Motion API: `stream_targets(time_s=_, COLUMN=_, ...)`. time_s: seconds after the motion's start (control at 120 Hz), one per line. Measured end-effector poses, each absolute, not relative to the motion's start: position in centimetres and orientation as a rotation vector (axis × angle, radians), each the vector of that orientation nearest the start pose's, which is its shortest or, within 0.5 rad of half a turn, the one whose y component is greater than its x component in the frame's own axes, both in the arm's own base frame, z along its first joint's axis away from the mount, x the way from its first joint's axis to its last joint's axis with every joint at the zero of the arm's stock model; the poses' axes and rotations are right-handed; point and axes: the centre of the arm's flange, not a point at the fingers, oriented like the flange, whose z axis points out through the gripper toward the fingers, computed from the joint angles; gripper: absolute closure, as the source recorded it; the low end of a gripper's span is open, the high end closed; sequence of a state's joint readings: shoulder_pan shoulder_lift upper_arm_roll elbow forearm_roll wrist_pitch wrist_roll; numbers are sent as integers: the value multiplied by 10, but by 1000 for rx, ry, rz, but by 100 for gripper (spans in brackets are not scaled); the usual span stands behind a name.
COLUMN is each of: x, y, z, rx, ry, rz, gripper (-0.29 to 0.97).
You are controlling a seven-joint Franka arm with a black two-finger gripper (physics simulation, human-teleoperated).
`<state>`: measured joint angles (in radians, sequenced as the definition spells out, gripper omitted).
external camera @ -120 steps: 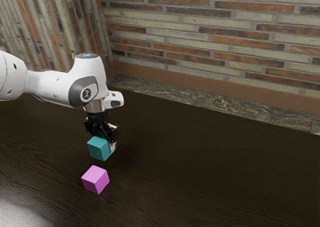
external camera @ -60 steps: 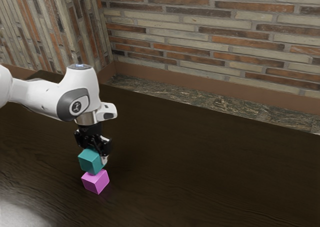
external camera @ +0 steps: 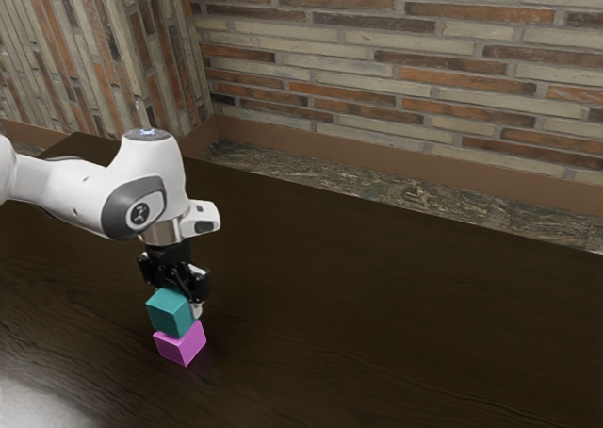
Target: Pick up the blue block with one arm, and put the blue block on the pink block with one arm
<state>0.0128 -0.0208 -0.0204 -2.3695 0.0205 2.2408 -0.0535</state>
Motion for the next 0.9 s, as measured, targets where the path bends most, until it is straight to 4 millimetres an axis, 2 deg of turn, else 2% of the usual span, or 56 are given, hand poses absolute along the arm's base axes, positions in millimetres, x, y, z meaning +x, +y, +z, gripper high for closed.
stream_targets(time_s=0.35, x=477, y=-29, z=323, rx=-3114, ry=16, rz=151, gripper=33)
stream_targets(time_s=0.675, x=482, y=-5, z=327, rx=-3099, ry=-23, rz=132, gripper=33)
stream_targets(time_s=0.9, x=479, y=-12, z=325, rx=-3097, ry=6, rz=138, gripper=33)
